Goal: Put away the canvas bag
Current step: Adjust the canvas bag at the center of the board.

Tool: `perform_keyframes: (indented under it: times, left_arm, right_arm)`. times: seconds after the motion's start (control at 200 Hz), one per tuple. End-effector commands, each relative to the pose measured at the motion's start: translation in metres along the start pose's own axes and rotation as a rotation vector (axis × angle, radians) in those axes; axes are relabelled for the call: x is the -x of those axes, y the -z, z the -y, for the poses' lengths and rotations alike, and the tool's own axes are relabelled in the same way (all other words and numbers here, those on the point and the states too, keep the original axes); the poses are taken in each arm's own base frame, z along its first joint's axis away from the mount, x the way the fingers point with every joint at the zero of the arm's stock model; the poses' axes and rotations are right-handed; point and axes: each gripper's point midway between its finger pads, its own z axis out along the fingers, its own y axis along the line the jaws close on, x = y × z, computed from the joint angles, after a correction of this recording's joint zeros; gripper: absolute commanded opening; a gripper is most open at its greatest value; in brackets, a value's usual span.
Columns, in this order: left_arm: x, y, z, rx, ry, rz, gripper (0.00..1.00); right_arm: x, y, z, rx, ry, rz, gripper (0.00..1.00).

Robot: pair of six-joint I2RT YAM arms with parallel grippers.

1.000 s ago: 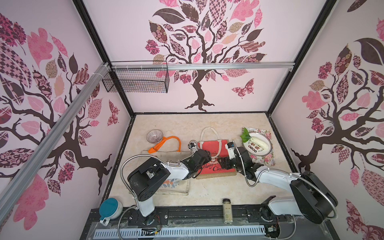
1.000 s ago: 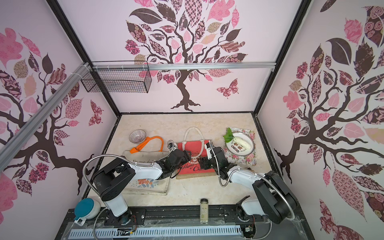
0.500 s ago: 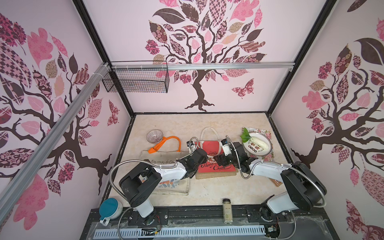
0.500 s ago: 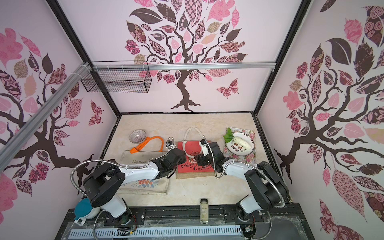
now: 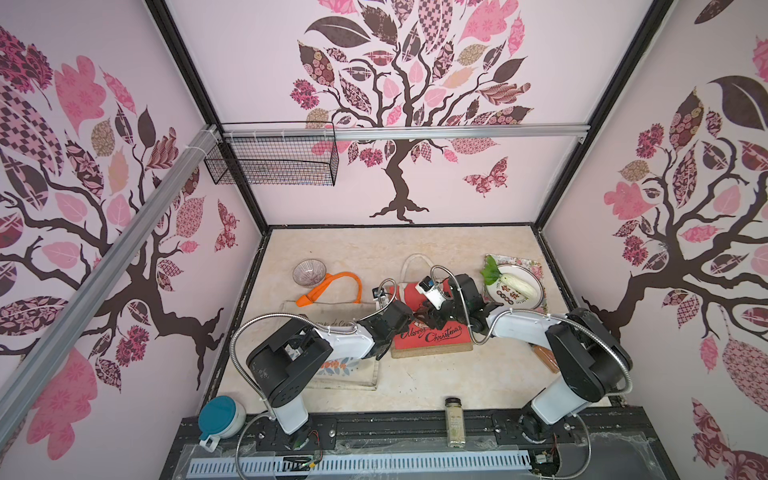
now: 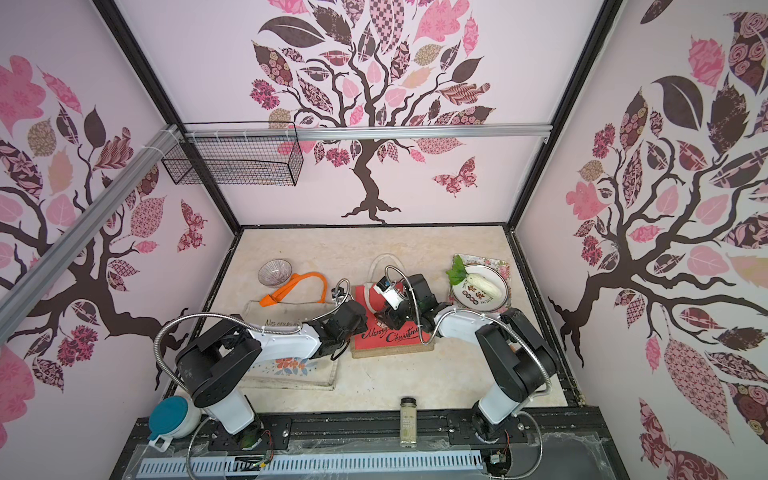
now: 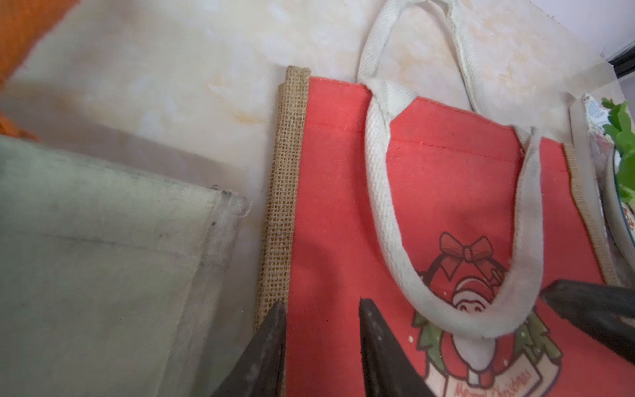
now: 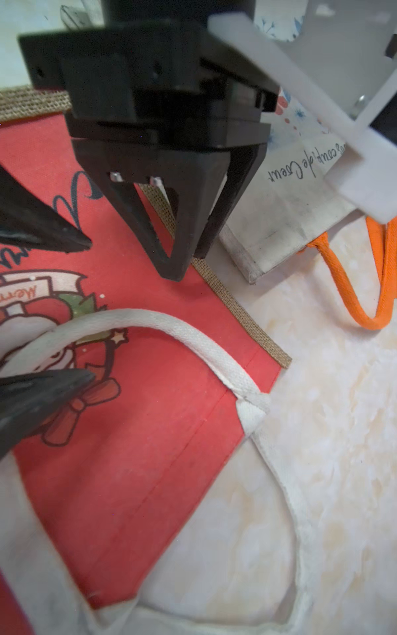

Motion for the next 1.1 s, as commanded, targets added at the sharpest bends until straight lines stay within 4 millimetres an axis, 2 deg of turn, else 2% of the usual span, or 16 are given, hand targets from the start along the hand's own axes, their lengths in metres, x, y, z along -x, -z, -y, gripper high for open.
perform_keyframes:
  times: [0.0,0.085,0.155,0.175,0.325,0.425,0.575,0.685,0.725,0.75,0.77,0.87,0.985,1.095]
  left_arm:
    - [-0.006,-0.002,-0.006,-0.004,-0.006,-0.014,0.36]
    - [-0.007,-0.001,-0.01,0.0,0.002,-0.016,0.36]
    - [-0.008,0.0,-0.016,0.007,0.014,-0.019,0.35]
    - [-0.005,0.0,-0.011,-0.014,0.025,-0.004,0.35]
    - [0.0,0.004,-0.009,-0.037,0.043,0.014,0.31]
    - [0.005,0.008,-0.009,-0.063,0.046,0.049,0.29]
    - [0.001,0.005,-0.007,-0.069,0.028,0.026,0.29]
    - [-0.003,0.004,-0.005,-0.083,0.025,0.01,0.28]
    - [-0.006,0.003,-0.005,-0.086,0.019,0.001,0.27]
    - [-0.006,0.003,-0.005,-0.087,0.017,-0.002,0.27]
    - [-0.007,0.003,-0.005,-0.088,0.015,-0.004,0.27]
    - [-0.012,0.001,-0.006,-0.088,0.003,-0.017,0.26]
    - [-0.023,-0.007,-0.006,-0.092,-0.02,-0.056,0.26]
    - [-0.031,-0.012,-0.006,-0.094,-0.034,-0.085,0.26]
  right_arm:
    - [-0.003,-0.011,0.006,-0.008,-0.002,-0.092,0.6]
    - [-0.005,-0.013,0.02,-0.072,0.018,-0.199,0.63]
    - [-0.012,-0.009,0.02,-0.052,0.065,-0.3,0.62]
    - [-0.016,-0.008,0.02,-0.052,0.074,-0.314,0.62]
    - [-0.042,-0.016,0.012,0.003,0.154,-0.332,0.6]
    - [-0.044,-0.018,0.012,0.014,0.173,-0.356,0.6]
    - [-0.049,-0.024,0.019,-0.003,0.191,-0.388,0.57]
    - [-0.049,-0.029,0.025,-0.013,0.237,-0.39,0.43]
    - [-0.05,-0.03,0.023,0.002,0.24,-0.4,0.28]
    - [-0.051,-0.03,0.022,0.012,0.244,-0.405,0.15]
    - [-0.051,-0.03,0.021,0.017,0.242,-0.407,0.1]
    - [-0.042,-0.024,0.015,0.035,0.241,-0.372,0.07]
    - [-0.011,-0.014,0.011,0.037,0.245,-0.29,0.08]
    - [0.014,-0.006,0.021,0.009,0.251,-0.27,0.08]
